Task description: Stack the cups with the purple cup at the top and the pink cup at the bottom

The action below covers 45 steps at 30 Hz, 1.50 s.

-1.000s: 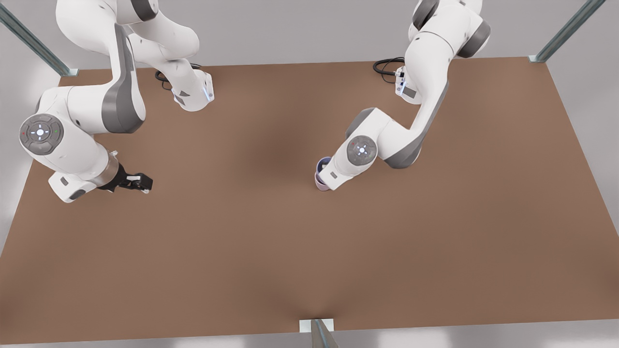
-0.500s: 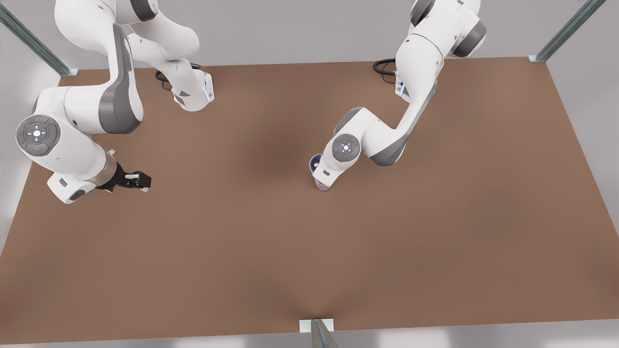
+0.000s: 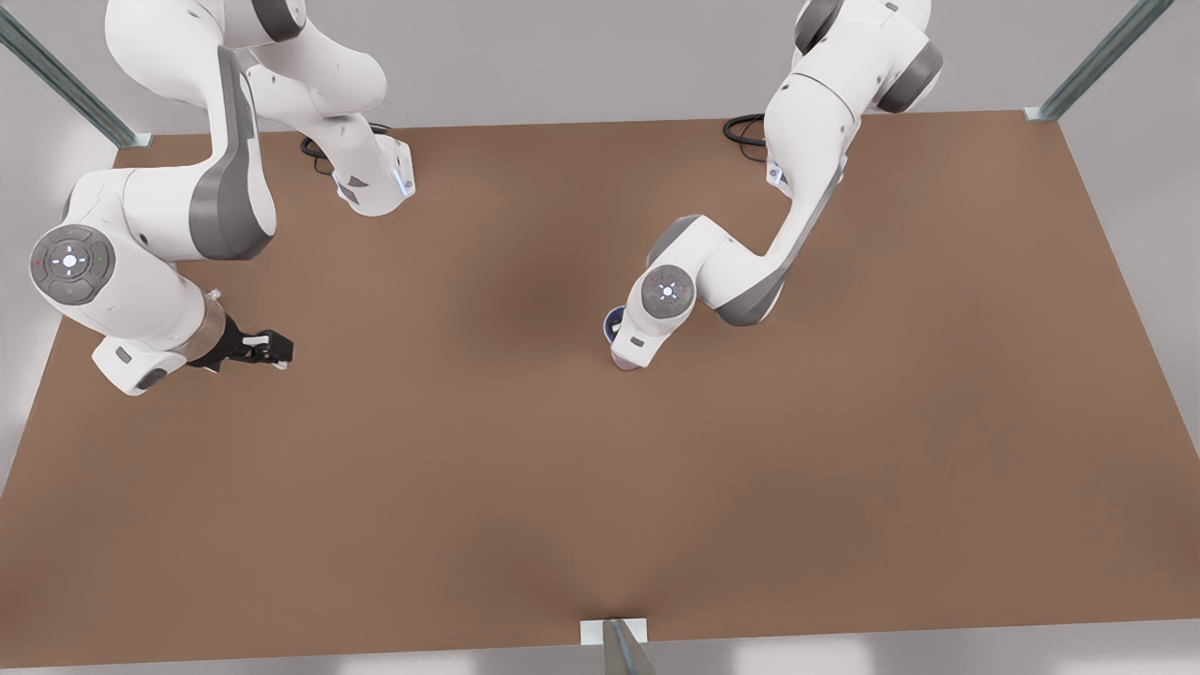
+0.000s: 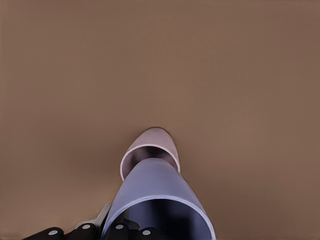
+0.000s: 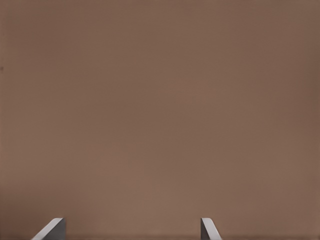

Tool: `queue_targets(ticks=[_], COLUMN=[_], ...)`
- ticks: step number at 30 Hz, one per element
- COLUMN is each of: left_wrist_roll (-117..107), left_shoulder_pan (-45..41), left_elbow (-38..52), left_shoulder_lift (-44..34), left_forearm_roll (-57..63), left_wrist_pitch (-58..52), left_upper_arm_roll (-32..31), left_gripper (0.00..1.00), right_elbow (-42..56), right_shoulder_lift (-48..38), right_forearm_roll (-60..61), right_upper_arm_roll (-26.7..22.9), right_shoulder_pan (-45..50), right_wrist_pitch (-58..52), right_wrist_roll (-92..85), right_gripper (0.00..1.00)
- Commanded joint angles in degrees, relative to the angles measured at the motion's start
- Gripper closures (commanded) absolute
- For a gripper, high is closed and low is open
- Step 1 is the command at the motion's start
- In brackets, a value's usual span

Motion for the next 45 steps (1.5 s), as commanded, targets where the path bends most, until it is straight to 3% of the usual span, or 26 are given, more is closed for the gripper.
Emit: queue_targets(ticks=[1, 31, 33, 34, 39, 45], left_wrist_roll=[-4.57, -4.48, -4.4, -4.4, -4.31, -4.4], left_shoulder_pan=[-0.02, 0.07, 0.07, 0.07, 0.07, 0.16], left_elbow=[-0.09, -3.08, -3.17, -3.17, -3.17, -3.17], left_shoulder_lift=[-0.06, 0.82, 0.82, 0.9, 0.99, 0.82], left_forearm_roll=[-0.02, 0.51, 0.51, 0.6, 1.13, 1.13], left_wrist_pitch=[0.58, 4.27, 4.27, 4.27, 4.27, 4.1], left_upper_arm_roll=[0.06, 0.06, 0.06, 0.06, -0.03, -0.03], left_gripper=[0.79, 0.77, 0.3, 0.2, 0.01, 0.01], right_elbow=[0.0, 0.09, 0.09, 0.0, 0.09, 0.17], right_shoulder_lift=[-0.11, -0.55, -0.46, -0.55, -0.55, -0.55], right_forearm_roll=[0.05, 0.05, 0.05, 0.05, 0.05, 0.05], right_upper_arm_roll=[-0.02, 0.07, 0.07, 0.07, -0.02, -0.02], right_shoulder_pan=[-0.05, 0.04, 0.04, 0.04, 0.04, 0.04], right_wrist_pitch=[-0.14, -0.49, -0.49, -0.49, -0.49, -0.49], right_wrist_roll=[-1.29, -1.11, -1.11, -1.11, -1.11, -1.2], right_gripper=[0.0, 0.0, 0.0, 0.0, 0.0, 0.0])
